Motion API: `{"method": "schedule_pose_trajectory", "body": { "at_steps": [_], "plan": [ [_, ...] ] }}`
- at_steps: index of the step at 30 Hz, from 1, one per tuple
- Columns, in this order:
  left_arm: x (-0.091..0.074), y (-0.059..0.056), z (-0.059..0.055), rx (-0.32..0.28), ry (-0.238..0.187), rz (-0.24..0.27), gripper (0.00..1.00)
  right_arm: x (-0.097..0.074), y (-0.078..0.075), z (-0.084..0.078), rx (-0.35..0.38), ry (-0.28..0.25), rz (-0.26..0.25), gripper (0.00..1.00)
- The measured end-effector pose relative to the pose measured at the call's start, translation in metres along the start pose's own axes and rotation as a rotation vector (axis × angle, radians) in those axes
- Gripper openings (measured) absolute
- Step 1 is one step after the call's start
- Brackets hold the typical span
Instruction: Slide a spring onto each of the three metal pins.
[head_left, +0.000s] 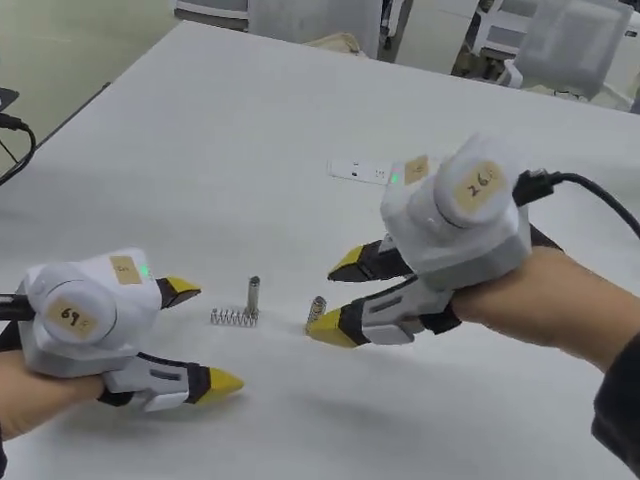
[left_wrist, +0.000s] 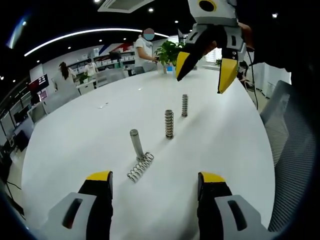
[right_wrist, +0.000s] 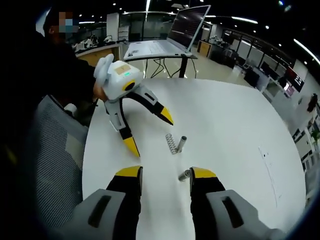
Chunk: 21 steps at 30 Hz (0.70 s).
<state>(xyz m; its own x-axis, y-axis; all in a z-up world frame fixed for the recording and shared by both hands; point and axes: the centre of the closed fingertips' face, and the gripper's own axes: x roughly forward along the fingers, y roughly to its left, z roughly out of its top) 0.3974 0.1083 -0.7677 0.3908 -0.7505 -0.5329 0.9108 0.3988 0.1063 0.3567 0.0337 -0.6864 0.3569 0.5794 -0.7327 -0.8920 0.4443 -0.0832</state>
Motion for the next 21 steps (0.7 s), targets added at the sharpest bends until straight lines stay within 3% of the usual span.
{"method": "schedule_pose_trajectory", "body": {
  "at_steps": [11, 21],
  "plan": [
    [0.006, 0.002, 0.003, -0.007, -0.003, -0.008, 0.61, -0.041, 0.005, -0.022, 0.124, -0.085, -0.112, 0.44],
    [0.009, 0.001, 0.003, -0.004, 0.006, -0.018, 0.58, -0.072, -0.003, -0.056, 0.284, -0.151, -0.218, 0.45]
  ]
}}
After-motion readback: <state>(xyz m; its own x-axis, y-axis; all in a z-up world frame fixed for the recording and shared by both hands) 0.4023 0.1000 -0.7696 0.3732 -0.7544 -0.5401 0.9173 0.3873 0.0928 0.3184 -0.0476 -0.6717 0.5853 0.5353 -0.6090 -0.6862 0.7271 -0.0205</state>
